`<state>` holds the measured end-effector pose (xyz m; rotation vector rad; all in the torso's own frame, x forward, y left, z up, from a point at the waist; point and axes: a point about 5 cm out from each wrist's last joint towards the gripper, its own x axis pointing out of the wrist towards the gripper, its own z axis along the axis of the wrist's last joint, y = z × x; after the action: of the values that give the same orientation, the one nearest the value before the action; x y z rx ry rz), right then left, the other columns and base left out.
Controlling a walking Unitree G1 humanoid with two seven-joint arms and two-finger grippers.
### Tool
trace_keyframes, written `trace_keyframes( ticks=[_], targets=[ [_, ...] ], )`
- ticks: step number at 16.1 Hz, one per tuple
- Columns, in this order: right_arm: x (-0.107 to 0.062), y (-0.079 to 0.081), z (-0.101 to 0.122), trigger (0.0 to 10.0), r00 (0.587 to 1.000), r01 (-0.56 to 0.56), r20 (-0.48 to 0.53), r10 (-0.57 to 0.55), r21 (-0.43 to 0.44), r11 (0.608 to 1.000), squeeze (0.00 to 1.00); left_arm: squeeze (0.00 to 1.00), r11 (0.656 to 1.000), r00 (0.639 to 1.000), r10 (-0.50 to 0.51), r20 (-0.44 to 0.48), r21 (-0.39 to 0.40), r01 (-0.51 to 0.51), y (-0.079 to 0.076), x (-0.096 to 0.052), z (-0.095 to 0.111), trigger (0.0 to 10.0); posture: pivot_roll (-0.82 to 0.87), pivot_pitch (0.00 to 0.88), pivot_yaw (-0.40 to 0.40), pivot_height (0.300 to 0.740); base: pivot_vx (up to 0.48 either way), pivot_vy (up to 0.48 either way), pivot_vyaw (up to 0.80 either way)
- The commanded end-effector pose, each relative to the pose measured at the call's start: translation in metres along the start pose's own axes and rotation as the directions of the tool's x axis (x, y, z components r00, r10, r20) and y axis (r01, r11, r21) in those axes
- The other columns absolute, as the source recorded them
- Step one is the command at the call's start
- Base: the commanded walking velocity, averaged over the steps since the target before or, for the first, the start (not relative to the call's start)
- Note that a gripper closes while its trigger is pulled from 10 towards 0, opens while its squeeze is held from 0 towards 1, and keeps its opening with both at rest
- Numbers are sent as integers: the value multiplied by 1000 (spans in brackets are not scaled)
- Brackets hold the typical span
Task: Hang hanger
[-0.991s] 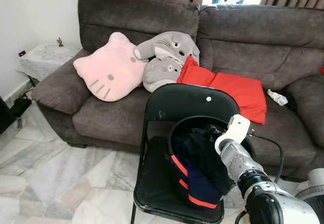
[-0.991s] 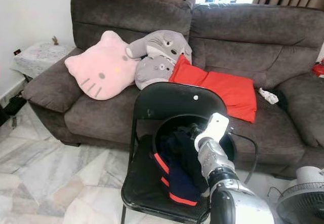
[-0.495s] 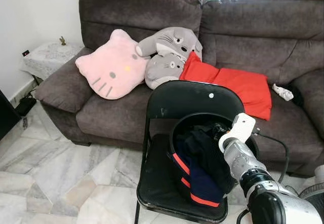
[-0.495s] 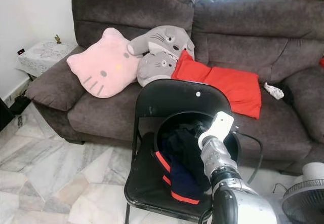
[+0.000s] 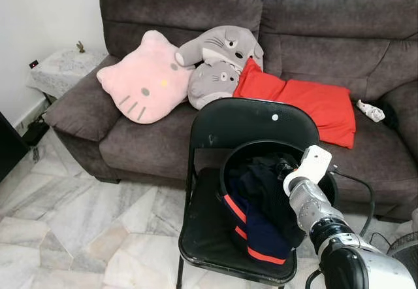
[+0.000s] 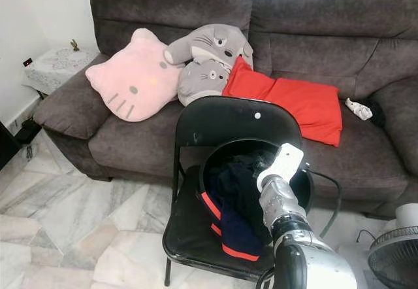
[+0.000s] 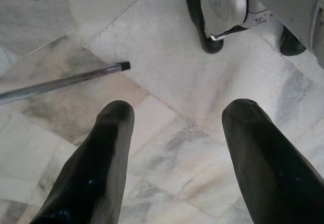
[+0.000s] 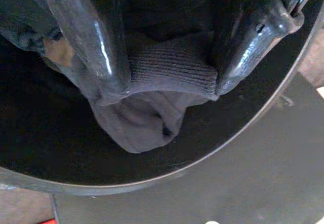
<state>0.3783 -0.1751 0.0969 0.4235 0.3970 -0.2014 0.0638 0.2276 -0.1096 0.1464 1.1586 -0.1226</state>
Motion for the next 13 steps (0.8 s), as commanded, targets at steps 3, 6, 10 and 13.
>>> trace_keyframes(
  ticks=[3,6,10,13],
  targets=[
    [-1,-12,2,10000,997,79,22,-79,22,997,0,0,1000,1000,1,-18,17,-1,2,-1,-4,10000,69,111,46,740,0,0,0],
    [-2,-17,-2,10000,994,110,17,-110,13,994,0,0,1000,1000,1,-17,23,-1,1,-1,-3,10000,59,108,44,740,0,0,0],
    [-4,-17,-16,10000,995,92,-23,-94,-88,992,0,0,999,1000,-4,-14,32,5,0,0,0,10000,42,96,37,740,0,0,0],
    [-6,-19,-28,10000,996,60,-60,-72,-175,983,0,0,999,1000,-8,-10,35,8,-1,1,2,10000,30,88,35,740,0,0,0]
  ],
)
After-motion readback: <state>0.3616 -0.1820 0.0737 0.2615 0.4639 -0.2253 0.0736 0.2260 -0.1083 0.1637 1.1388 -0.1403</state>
